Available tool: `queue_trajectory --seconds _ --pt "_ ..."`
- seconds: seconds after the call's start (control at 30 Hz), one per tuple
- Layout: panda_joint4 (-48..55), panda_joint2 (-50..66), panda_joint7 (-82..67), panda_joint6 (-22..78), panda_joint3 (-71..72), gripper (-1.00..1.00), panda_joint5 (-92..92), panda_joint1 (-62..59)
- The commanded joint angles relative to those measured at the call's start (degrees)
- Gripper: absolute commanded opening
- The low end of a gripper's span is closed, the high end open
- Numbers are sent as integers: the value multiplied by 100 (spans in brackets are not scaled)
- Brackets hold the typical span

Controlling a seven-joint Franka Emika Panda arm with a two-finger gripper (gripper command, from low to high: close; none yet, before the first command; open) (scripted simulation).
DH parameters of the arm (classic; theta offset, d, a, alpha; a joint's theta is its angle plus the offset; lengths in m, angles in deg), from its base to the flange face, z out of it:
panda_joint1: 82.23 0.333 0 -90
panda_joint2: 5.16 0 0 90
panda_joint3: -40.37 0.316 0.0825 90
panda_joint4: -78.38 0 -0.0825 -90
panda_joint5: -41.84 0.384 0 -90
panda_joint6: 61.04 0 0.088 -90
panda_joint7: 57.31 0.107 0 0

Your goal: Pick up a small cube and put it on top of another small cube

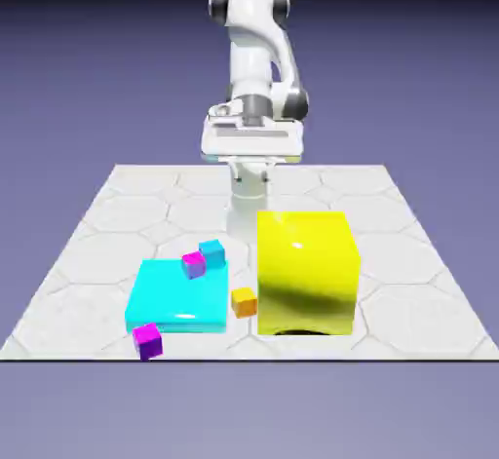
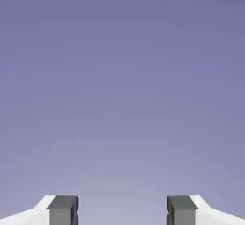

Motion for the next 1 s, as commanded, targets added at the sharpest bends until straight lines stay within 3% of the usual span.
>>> queue_trajectory --seconds 0.0,0.97 --pt "187 208 -80 189 -16 0 -58 -27" --pt "5597 6230 -2398 5648 -468 0 -1726 -814"
